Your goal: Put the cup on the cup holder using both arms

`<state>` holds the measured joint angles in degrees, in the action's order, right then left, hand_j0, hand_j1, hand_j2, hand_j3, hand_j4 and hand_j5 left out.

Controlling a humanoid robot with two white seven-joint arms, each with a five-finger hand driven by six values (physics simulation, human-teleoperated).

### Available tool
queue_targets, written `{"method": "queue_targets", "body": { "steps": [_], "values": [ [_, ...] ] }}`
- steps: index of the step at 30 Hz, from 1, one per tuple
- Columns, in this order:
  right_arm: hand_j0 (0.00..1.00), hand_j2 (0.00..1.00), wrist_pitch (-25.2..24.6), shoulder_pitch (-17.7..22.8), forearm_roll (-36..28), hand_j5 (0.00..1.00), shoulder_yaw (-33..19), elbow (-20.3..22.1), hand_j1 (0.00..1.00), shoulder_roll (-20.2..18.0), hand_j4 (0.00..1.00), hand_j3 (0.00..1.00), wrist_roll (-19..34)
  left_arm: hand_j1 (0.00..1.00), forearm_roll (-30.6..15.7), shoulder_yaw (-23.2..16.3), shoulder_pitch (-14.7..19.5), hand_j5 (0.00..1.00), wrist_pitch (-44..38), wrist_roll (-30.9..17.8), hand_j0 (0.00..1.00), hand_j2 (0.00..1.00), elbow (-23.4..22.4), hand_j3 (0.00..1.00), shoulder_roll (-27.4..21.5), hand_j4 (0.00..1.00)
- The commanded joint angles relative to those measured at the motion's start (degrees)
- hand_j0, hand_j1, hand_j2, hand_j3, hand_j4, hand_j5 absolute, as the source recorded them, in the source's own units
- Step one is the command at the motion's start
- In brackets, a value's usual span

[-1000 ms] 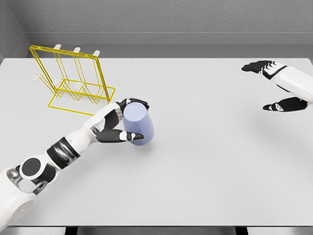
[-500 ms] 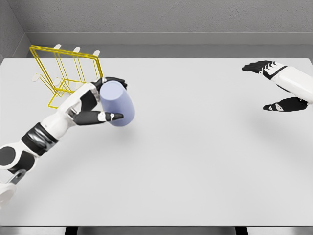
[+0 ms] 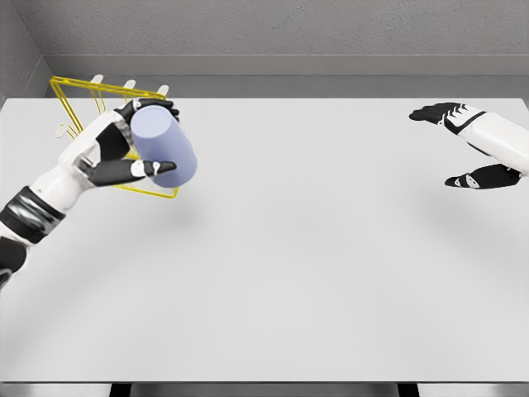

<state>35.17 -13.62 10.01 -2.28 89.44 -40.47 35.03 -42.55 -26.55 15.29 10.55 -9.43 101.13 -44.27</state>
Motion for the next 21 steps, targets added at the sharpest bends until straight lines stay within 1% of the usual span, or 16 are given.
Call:
{"method": "queue_targets", "body": {
  "steps": [1, 6, 8, 21],
  "values": [
    [1.0, 1.0, -0.2, 0.0, -0.4, 1.0, 0.0, -0.1, 1.0, 0.0, 1.0, 1.0, 0.0, 0.71, -0.4, 0.4, 0.0, 0.71, 0.0, 0.0, 0.71, 0.71, -1.3, 0.71, -0.1, 0.71],
    [1.0, 1.0, -0.2, 0.0, -0.4, 1.0, 0.0, 0.0, 1.0, 0.0, 1.0, 1.0, 0.0, 0.71, -1.1, 0.4, 0.8, 0.71, 0.0, 0.0, 0.71, 0.71, -3.0, 0.71, -0.1, 0.71],
    [1.0, 1.0, -0.2, 0.0, -0.4, 1.0, 0.0, 0.0, 1.0, 0.0, 1.0, 1.0, 0.0, 0.71, -1.1, 1.1, 0.8, 0.71, 0.0, 0.0, 0.71, 0.71, -3.7, 0.71, -0.1, 0.71],
    [1.0, 1.0, -0.2, 0.0, -0.4, 1.0, 0.0, 0.0, 1.0, 0.0, 1.0, 1.0, 0.0, 0.71, -1.6, 1.6, 2.2, 0.71, 0.0, 0.1, 0.71, 0.71, -4.6, 0.71, -0.1, 0.71]
  ]
}}
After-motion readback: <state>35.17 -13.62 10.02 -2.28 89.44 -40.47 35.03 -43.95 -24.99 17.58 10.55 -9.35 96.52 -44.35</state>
